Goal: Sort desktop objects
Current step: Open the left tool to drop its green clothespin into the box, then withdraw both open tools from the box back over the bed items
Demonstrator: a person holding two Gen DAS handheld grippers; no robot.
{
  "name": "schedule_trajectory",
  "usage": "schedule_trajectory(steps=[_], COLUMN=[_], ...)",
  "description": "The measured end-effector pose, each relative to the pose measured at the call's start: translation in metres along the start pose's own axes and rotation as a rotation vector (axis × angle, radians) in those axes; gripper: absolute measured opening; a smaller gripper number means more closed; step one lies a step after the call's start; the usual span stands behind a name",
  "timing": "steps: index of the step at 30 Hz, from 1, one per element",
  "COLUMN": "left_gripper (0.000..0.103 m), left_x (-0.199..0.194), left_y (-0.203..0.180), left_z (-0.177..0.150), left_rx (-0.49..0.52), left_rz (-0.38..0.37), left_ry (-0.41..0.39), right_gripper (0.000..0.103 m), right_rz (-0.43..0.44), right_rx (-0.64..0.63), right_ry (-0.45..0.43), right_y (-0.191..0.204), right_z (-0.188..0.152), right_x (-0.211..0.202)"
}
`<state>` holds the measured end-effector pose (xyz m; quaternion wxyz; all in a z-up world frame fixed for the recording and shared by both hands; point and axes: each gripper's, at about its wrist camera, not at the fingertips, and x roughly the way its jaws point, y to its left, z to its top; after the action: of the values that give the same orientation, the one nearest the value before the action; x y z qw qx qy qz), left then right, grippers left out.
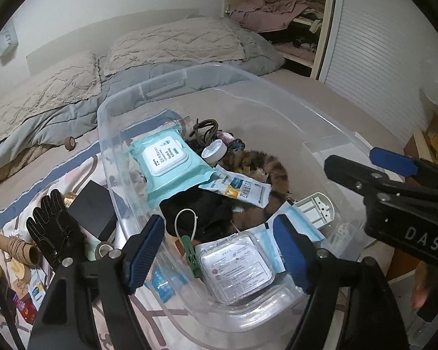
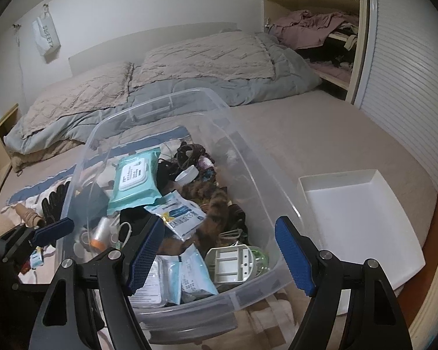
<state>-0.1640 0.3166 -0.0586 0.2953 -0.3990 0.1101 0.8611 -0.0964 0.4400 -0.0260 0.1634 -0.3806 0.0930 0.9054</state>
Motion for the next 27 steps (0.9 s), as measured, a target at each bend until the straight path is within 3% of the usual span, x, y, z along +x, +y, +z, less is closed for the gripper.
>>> schedule_trajectory(steps=[12,15,21,23,27], left_gripper=[0.077,0.077,0.077,0.082,0.087], left_x=[-0.013,-0.018,-0.028,-0.030,-0.035], left_y=[0.015,0.021,0.035,0.040,0.050], left_z=[-0.002,-0.004,-0.006,-0.008,-0.011], left_rx=[-0.041,-0.046,-0.070,-0.073,-0.081], left_rz=[0.000,0.014,0.038,0.057,0.093], left_ry=[-0.028,-0.042,-0.065,-0.072,-0.093], right_gripper=[0.078,0.088,0.090,0.103,0.103], right_rz=[-0.007,0.002,-0.002,-0.005,0.003], right_rx=[0.005,0.014,-0.006,-0.003,0.016], right_ry=[-0.002,-0.005,-0.028,-0.042,-0.090], right_y=[0.001,0.001,0.005,0.005,0.004], right_z=[-0.005,-0.005,-0.006,-0.007,-0.007], right_x=[0.003,0.004,0.002,0.002,-0.004])
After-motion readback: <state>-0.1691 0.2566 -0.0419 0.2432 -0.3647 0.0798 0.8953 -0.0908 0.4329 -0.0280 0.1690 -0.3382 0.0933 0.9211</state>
